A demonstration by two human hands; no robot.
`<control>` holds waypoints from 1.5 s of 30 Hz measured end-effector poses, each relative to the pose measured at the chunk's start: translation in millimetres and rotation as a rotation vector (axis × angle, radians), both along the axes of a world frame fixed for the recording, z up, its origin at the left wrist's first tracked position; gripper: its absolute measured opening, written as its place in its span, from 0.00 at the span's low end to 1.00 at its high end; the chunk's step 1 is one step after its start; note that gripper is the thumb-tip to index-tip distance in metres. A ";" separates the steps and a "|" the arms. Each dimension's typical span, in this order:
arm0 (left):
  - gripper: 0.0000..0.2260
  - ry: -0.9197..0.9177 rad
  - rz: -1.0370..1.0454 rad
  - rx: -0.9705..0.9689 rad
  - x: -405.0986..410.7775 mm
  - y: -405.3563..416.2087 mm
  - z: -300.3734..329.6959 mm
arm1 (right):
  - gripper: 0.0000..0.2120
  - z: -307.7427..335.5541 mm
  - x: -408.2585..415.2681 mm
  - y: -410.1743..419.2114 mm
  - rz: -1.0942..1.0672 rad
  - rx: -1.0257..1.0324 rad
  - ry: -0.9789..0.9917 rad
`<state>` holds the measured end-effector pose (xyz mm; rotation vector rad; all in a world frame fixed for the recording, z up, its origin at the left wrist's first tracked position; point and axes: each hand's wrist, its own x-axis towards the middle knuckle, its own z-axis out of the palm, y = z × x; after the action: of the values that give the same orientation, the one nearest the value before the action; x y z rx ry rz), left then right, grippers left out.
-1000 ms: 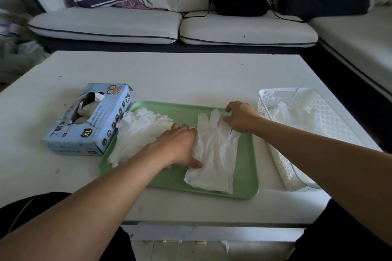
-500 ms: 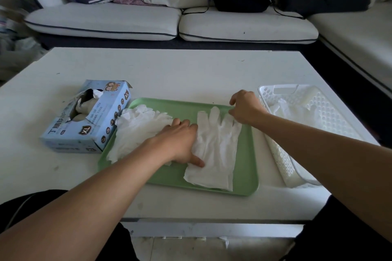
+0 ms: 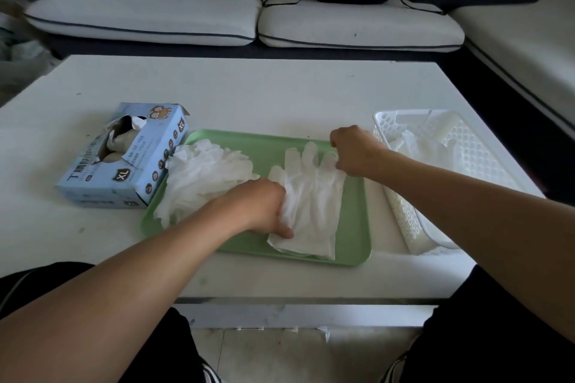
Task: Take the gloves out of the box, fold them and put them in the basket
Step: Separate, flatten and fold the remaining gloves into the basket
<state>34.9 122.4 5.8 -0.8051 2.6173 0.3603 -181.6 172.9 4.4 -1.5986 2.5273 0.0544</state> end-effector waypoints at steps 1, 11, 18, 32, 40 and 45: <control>0.21 0.004 -0.017 -0.023 0.7 0.5 -1.9 | 0.14 8.1 9.3 5.5 0.071 0.001 0.019; 0.16 0.047 -0.045 0.051 5.3 -3.7 -10.1 | 0.11 6.3 81.8 63.4 0.492 0.345 -0.343; 0.03 0.099 -0.090 0.261 9.1 -1.7 -11.2 | 0.10 -8.8 62.8 78.5 0.460 0.214 -0.492; 0.11 -0.067 -0.110 0.327 13.1 -5.8 4.8 | 0.05 -19.9 75.9 85.3 0.547 0.087 -0.281; 0.26 0.297 -0.167 0.152 7.8 -0.4 1.0 | 0.02 24.5 53.8 67.5 0.150 0.100 -1.008; 0.10 0.678 -0.053 0.303 5.0 -6.0 3.2 | 0.04 35.2 40.7 66.4 0.137 0.069 -1.083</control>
<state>39.8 116.4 8.9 -0.5733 3.0548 1.1545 -140.9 239.3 39.6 -1.2424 1.5515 -0.5443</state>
